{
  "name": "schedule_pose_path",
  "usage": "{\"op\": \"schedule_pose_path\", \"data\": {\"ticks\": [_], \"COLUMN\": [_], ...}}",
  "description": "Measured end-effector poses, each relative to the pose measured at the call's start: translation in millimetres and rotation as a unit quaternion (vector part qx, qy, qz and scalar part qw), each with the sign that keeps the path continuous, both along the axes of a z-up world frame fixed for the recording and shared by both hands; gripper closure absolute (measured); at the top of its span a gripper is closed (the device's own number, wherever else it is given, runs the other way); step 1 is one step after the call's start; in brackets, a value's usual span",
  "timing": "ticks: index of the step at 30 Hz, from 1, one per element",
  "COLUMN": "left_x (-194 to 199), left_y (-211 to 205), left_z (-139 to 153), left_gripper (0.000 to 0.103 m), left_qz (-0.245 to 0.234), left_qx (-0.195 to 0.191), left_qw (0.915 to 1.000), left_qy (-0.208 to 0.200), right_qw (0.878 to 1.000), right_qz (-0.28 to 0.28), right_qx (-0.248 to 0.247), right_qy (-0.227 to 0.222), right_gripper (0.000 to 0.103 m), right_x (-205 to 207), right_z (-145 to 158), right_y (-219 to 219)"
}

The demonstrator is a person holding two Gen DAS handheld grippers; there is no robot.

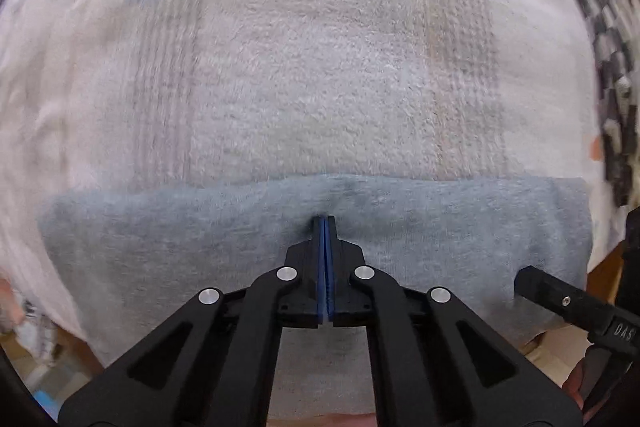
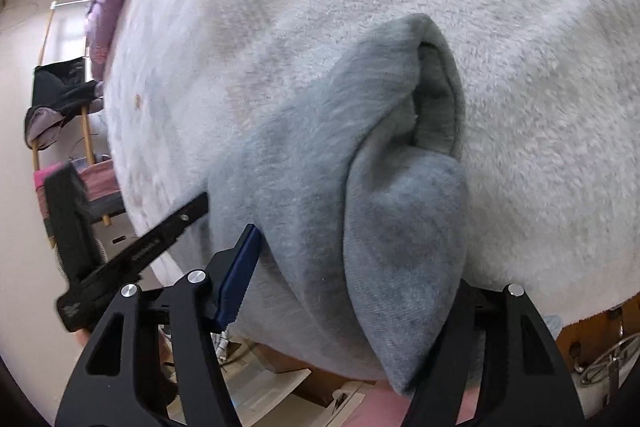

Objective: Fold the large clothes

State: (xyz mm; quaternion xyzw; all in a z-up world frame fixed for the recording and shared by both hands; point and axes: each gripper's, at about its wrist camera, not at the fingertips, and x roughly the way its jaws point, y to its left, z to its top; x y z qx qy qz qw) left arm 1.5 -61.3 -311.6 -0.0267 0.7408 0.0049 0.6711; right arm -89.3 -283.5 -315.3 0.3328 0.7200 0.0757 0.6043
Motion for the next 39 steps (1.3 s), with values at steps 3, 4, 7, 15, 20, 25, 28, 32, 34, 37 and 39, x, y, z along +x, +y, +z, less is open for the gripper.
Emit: {"op": "schedule_pose_path", "data": {"ticks": [3, 4, 7, 15, 20, 25, 28, 32, 34, 37, 39], "left_x": [0.0, -5.6, -22.8, -62.3, -92.1, -89.8, -89.6, -100.6, -104.1, -107.8, -101.7], "left_y": [-5.6, -6.6, 1.6, 16.6, 27.6, 39.6, 31.6, 32.3, 32.8, 29.9, 16.2], "left_z": [19.7, 23.9, -10.7, 8.2, -24.4, -22.7, -19.9, -18.6, -19.0, -20.5, -21.0], "left_gripper": [0.1, 0.1, 0.101, 0.101, 0.099, 0.099, 0.099, 0.099, 0.099, 0.099, 0.099], "left_qz": [-0.001, 0.0, 0.038, 0.076, 0.107, 0.13, 0.106, 0.124, 0.124, 0.119, 0.125], "left_qx": [0.013, 0.014, 0.004, -0.028, -0.065, -0.082, -0.061, -0.061, -0.057, -0.052, -0.051], "left_qw": [0.9988, 0.9976, 0.9957, 0.9912, 0.991, 0.9865, 0.9917, 0.9902, 0.9905, 0.9913, 0.9906], "left_qy": [0.046, 0.068, 0.085, 0.105, 0.049, 0.055, 0.041, 0.023, 0.022, 0.02, 0.019], "right_qw": [1.0, 1.0, 1.0, 0.999, 0.998, 0.999, 1.0, 1.0, 0.999, 0.999, 0.995], "right_qz": [-0.004, -0.005, 0.005, 0.007, 0.012, -0.026, -0.026, 0.018, 0.046, 0.051, 0.1], "right_qx": [-0.002, -0.001, 0.006, 0.002, 0.005, 0.002, 0.001, 0.014, 0.023, 0.006, -0.011], "right_qy": [0.025, 0.027, 0.024, 0.035, 0.066, 0.021, 0.013, -0.002, -0.007, -0.01, -0.023], "right_gripper": [0.042, 0.042, 0.037, 0.035, 0.009, 0.063, 0.074, 0.077, 0.079, 0.08, 0.082], "right_x": [3.1, 3.0, -1.3, -8.4, -19.4, -22.1, -20.7, -15.7, -12.2, -11.1, -6.9], "right_z": [0.2, 1.2, -0.4, -1.1, -25.3, -3.6, 22.5, 52.7, 64.5, 73.5, 85.3], "right_y": [-2.8, -2.9, -4.6, -15.3, -17.1, -24.7, -23.4, -1.4, 9.7, 16.3, 41.3]}}
